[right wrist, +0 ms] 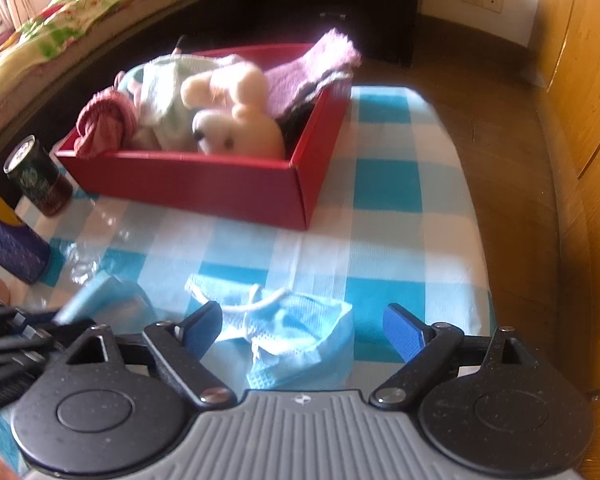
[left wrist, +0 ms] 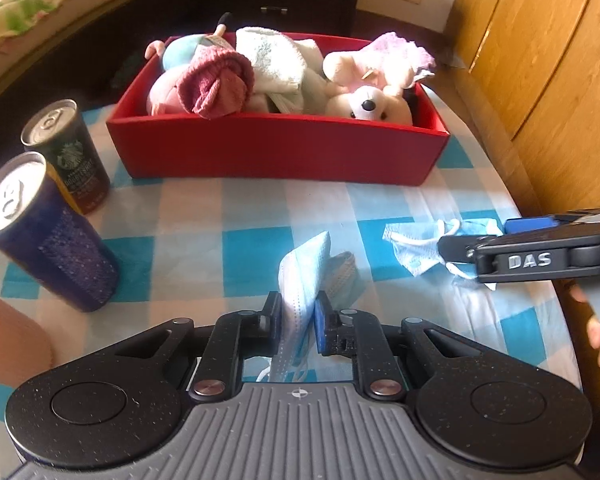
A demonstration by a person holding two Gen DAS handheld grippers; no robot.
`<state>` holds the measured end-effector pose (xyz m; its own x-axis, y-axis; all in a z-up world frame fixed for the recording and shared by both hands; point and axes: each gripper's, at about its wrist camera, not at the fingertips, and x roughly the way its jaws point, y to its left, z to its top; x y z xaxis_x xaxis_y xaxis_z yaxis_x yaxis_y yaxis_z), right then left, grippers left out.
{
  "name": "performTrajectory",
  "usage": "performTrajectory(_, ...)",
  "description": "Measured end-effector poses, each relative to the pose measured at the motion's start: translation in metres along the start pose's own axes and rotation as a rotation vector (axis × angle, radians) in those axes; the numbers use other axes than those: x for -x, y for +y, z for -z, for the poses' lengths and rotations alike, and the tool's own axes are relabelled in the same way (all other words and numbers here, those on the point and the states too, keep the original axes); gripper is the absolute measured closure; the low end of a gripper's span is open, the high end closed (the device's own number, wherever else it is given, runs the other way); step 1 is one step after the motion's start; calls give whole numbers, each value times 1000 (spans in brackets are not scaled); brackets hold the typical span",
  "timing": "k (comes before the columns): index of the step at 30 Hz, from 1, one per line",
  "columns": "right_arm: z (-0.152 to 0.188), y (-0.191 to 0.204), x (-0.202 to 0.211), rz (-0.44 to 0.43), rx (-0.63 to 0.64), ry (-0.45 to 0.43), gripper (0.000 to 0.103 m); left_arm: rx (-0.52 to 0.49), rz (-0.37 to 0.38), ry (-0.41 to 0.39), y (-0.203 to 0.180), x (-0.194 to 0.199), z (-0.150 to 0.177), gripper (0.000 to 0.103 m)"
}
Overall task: Organize soft objects
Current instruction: 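Grasp a blue face mask with the left tool while the right tool grasps the other mask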
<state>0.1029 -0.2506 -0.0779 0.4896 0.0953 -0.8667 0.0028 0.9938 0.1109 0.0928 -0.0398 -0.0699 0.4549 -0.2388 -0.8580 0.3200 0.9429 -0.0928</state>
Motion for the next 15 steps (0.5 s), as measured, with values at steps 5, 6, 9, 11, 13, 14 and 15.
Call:
performTrajectory(5,5,6,-14,5,23,53,36,13,-1,16,3,-5,2,58)
performTrajectory(6,5,6,-15,-1,22,59,36,9,0,15,3,-6,2,54)
performTrajectory(9,5,6,-14,-12,20,55,36,-2,-4,-13,3,-6,0,42)
performTrajectory(11,3,6,-14,-16,18,43,35,-29,-13,-25,0,-11,-2,32)
performTrajectory(13,1,7,-17,-14,18,42,35,-49,-44,-30,-3,-18,-3,32)
performTrajectory(14,1,7,-19,-12,21,45,35,-54,-42,-23,-3,-23,-3,32)
performTrajectory(15,1,8,-22,-11,27,56,35,-51,-40,-9,-3,-29,-3,32)
